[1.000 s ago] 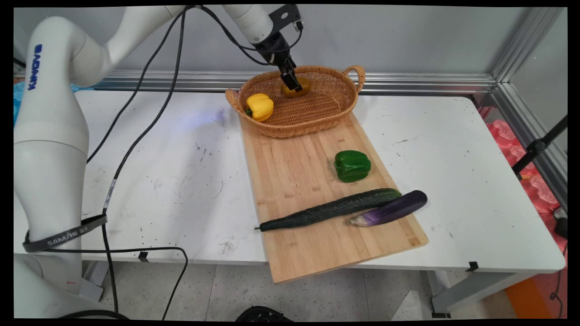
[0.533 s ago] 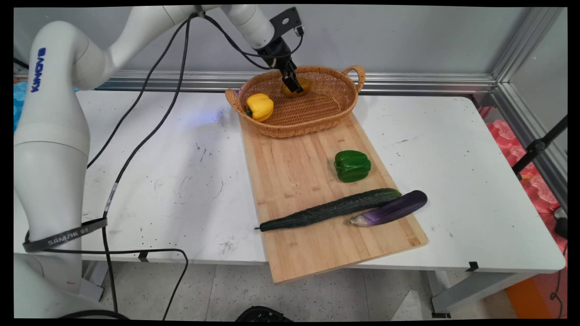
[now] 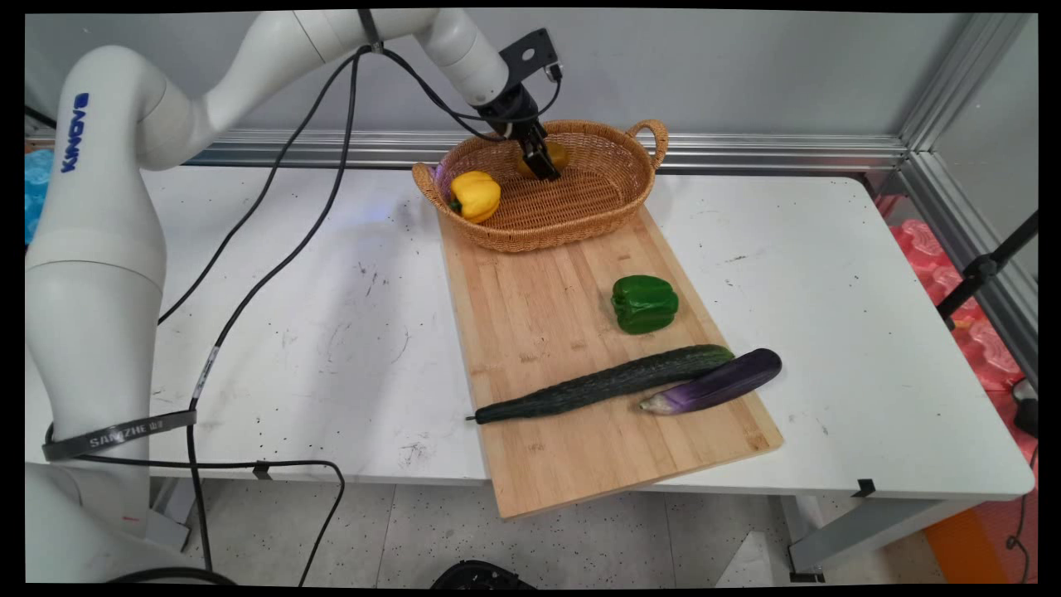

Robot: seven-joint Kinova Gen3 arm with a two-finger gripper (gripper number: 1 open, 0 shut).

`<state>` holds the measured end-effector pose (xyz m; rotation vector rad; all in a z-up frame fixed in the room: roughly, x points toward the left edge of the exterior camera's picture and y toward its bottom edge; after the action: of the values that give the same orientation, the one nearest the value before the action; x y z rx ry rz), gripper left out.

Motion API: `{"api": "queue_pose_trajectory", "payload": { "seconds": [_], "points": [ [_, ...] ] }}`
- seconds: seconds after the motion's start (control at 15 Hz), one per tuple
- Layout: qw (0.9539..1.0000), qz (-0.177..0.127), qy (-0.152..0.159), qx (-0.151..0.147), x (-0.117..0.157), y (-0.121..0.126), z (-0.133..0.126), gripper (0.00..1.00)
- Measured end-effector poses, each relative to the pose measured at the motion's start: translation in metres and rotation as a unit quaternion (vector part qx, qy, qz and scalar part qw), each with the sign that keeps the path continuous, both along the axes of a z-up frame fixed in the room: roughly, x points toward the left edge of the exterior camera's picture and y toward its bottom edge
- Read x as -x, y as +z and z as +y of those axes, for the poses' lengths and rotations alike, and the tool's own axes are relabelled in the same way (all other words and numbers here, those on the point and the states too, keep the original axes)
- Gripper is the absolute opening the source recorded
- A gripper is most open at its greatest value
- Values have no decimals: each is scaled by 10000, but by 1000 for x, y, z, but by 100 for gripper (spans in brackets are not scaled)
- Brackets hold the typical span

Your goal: Pick up the potato from the vegetable basket

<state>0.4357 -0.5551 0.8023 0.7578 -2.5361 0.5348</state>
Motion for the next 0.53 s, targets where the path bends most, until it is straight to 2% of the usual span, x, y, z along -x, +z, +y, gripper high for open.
{"api": "queue_pose_trajectory", "payload": {
  "seconds": [0.53],
  "points": [
    [9999, 19, 97, 94, 10, -11, -2, 100]
  ]
}}
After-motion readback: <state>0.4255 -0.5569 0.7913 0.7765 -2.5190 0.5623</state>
